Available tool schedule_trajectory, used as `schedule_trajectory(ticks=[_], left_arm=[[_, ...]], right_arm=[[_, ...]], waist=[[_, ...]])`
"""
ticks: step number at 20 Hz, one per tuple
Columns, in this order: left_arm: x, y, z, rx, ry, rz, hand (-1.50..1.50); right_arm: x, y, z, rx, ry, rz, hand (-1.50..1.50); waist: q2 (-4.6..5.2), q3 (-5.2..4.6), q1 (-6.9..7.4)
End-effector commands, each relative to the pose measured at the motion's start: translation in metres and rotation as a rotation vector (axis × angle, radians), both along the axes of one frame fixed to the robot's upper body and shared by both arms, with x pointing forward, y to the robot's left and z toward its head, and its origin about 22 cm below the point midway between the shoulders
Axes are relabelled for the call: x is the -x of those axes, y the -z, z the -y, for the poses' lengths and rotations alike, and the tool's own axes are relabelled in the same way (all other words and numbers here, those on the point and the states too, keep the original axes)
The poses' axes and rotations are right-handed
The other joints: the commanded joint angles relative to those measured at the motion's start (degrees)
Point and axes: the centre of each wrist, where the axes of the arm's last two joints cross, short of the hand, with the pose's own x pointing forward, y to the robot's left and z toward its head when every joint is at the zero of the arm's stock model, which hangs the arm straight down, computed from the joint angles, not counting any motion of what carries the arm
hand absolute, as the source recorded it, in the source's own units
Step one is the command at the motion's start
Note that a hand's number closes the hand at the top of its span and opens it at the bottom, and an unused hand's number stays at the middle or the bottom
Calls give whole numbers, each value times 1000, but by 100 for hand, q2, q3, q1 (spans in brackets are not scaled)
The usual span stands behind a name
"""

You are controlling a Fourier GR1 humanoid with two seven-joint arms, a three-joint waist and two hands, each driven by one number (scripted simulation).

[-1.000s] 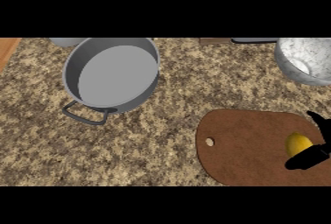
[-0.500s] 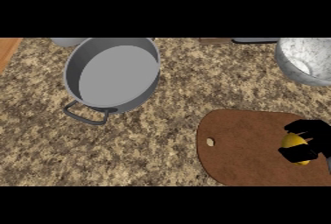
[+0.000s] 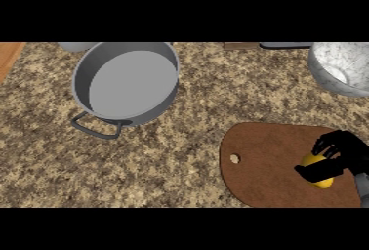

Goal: Pick the lemon from the cutting board and place it in the pot

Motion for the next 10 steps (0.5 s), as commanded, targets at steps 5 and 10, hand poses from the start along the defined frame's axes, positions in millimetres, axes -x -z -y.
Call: schedule_trajectory(ticks=[5,10], left_arm=[[-101,-42,-1,11,37,527,0],[-101,-38,2,7,52,520,0]], right_arm=[[8,7,-91,-31,-227,47,150],[15,7,-147,4,-304,84,150]], waist=[[-39,-20,236],[-69,-44,297]])
